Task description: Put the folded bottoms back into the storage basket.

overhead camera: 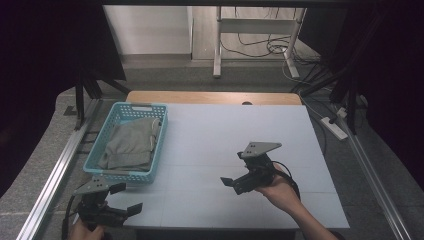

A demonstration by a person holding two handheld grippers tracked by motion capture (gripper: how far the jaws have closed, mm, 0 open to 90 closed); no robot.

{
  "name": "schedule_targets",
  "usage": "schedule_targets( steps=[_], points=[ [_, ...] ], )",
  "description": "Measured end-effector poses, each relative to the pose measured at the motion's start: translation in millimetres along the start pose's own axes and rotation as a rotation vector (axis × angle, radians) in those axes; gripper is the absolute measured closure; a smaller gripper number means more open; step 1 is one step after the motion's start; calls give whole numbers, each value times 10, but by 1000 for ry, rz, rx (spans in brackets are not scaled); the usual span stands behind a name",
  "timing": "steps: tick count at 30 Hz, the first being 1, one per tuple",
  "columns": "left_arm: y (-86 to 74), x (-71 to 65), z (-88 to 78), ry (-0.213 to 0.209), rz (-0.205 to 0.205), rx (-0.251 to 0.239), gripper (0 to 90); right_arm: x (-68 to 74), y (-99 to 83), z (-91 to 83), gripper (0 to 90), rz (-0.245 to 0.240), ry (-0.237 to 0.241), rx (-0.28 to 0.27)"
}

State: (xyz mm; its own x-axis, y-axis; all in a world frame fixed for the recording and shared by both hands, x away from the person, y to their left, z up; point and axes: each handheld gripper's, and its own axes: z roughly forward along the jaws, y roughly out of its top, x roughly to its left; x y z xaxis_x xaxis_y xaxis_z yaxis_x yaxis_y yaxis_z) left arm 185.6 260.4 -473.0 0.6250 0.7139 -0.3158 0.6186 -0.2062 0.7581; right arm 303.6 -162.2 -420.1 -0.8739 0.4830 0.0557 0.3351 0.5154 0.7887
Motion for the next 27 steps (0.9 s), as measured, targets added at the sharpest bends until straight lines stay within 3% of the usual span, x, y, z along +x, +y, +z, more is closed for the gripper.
schedule_targets(
  steps=[7,16,27],
  points=[
    [-26,33,-49,14,-21,-17,0,15,-49,-75,7,8,-8,-5],
    [-10,2,-4,29,3,26,0,13,-150,-201,7,26,-43,-8],
    [-5,-2,9,29,6,38,0,-49,-399,-436,7,79,-100,-19]
  ],
)
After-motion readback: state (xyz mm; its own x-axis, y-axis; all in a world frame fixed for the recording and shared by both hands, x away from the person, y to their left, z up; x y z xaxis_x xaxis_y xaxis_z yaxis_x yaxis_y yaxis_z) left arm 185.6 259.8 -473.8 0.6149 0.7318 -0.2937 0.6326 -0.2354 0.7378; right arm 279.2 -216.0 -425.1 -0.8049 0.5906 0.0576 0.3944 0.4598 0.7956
